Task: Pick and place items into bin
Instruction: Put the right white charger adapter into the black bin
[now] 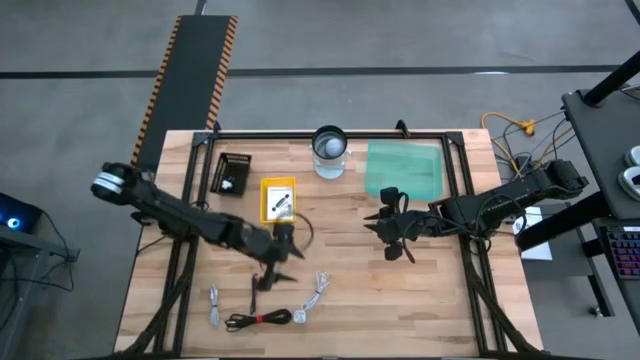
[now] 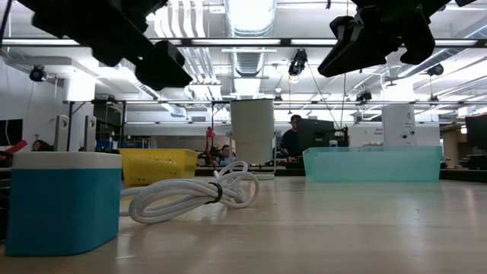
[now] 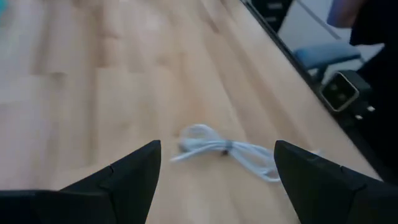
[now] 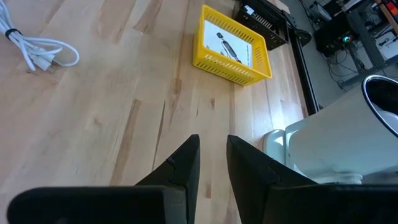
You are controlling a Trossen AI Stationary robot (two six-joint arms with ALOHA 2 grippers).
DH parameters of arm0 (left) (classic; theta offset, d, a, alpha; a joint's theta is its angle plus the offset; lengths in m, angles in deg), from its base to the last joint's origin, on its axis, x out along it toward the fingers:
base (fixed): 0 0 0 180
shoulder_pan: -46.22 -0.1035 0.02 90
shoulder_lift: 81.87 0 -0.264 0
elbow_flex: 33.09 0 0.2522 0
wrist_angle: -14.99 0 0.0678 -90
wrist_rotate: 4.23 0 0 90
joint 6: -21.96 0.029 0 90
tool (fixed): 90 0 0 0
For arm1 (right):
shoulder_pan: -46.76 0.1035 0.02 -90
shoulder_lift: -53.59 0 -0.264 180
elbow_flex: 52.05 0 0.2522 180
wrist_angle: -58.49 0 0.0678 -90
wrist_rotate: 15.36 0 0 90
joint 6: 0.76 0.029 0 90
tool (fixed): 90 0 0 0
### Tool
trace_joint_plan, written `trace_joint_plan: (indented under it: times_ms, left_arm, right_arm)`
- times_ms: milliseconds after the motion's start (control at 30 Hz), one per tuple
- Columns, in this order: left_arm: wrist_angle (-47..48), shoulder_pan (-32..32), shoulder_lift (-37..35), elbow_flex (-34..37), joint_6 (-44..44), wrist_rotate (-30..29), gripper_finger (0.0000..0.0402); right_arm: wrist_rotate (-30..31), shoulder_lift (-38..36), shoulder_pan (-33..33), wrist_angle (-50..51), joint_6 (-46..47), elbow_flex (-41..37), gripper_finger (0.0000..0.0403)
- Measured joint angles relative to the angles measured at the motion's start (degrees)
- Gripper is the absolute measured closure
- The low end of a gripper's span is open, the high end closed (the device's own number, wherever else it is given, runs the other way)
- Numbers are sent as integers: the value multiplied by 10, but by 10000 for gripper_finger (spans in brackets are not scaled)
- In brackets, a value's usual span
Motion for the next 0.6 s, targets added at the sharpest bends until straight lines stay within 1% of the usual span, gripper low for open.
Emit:
trace_joint_plan:
  times_ms: [133,300,533,600]
  left_arm:
    - [-1,48,55,-39,-28,-6,107]
    - [-4,100,102,-87,-29,-8,107]
    - [0,154,148,-107,-59,-11,107]
    - [-3,158,157,-108,-59,-29,107]
  right_arm:
    - [0,0,0,0,0,0,335]
    - [0,0,0,0,0,0,335]
    - [0,0,0,0,18,0,335]
    - [0,0,0,0,18,0,335]
